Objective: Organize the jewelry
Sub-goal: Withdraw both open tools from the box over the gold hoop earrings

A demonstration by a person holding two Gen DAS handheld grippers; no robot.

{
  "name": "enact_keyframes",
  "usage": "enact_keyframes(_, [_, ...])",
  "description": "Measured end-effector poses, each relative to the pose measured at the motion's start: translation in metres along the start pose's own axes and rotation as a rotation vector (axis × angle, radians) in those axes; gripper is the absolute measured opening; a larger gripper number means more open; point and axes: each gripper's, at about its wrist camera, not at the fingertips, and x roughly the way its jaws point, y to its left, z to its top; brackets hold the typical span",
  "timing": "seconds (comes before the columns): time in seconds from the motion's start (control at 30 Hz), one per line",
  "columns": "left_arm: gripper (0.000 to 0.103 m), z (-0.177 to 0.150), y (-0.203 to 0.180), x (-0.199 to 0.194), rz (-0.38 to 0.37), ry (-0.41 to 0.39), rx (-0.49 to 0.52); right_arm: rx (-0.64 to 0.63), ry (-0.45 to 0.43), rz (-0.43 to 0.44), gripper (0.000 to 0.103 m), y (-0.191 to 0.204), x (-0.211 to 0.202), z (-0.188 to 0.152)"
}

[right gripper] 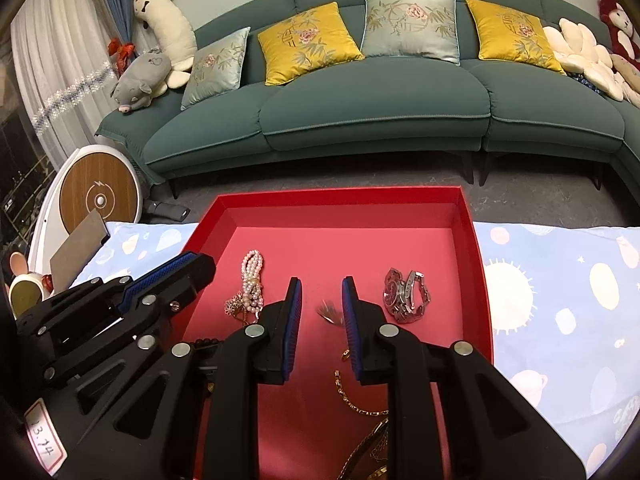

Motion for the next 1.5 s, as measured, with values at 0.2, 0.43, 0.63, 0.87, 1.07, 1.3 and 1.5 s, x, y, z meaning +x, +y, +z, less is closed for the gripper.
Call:
enact_keyframes(0.2, [0.041, 0.026, 0.016, -0.049, 0.014, -0.091, -0.055, -0.005, -0.105, -0.027, 0.029, -0.001, -0.049, 0.016])
enact_keyframes(0.43, [0.057, 0.049, 0.022, -0.145, 0.041, -0.214, -0.067, -0.001, -0.242, -0.028, 0.036, 0.005, -0.153, 0.034])
enact_keyframes(0.63, [0.06, 0.033, 0.008, -0.208, 0.045, -0.252, -0.009, -0.045, -0.299, -0.064, 0.046, 0.022, -0.228, 0.022])
enact_keyframes(0.87, [0.062, -0.024, 0.01, -0.238, 0.025, -0.194, -0.019, -0.034, -0.232, -0.041, 0.046, 0.023, -0.262, -0.039])
enact_keyframes(1.07, [0.062, -0.073, 0.011, -0.229, 0.056, -0.085, -0.015, -0.011, -0.103, -0.041, 0.046, 0.026, -0.248, -0.097])
enact_keyframes(1.3, [0.062, -0.1, 0.011, -0.22, 0.054, -0.037, 0.015, -0.113, 0.035, -0.069, 0.045, 0.045, -0.202, -0.15])
enact_keyframes(1.5, [0.062, -0.114, 0.009, -0.207, 0.059, 0.012, 0.045, -0.187, 0.11, -0.071, 0.045, 0.06, -0.16, -0.176])
